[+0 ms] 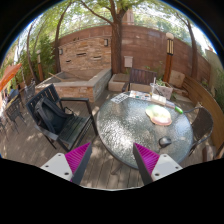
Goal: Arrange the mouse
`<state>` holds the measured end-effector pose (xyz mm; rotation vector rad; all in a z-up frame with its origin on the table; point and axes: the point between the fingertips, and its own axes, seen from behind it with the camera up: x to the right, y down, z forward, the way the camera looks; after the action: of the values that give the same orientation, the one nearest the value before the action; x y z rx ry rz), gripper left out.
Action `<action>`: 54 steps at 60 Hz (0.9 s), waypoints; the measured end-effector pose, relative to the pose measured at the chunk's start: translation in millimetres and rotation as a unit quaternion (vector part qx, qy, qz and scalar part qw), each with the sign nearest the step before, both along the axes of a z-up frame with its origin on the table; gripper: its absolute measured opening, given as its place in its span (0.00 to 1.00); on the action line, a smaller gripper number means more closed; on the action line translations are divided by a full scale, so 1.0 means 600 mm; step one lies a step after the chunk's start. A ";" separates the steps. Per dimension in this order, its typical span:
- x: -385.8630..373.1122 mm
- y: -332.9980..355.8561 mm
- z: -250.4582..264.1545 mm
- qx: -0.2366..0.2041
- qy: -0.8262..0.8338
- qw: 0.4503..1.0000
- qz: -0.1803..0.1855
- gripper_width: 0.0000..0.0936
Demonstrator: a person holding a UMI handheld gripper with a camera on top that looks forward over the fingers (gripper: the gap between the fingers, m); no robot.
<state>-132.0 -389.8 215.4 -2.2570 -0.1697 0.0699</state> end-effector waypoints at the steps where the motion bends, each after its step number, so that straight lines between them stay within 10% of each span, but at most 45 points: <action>1: 0.005 -0.003 -0.005 -0.005 -0.002 1.000 -0.003 0.91; 54: 0.424 0.338 -0.226 -0.078 0.041 0.986 -0.143 0.90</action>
<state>122.6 -186.7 79.7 -2.4055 0.2108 0.0251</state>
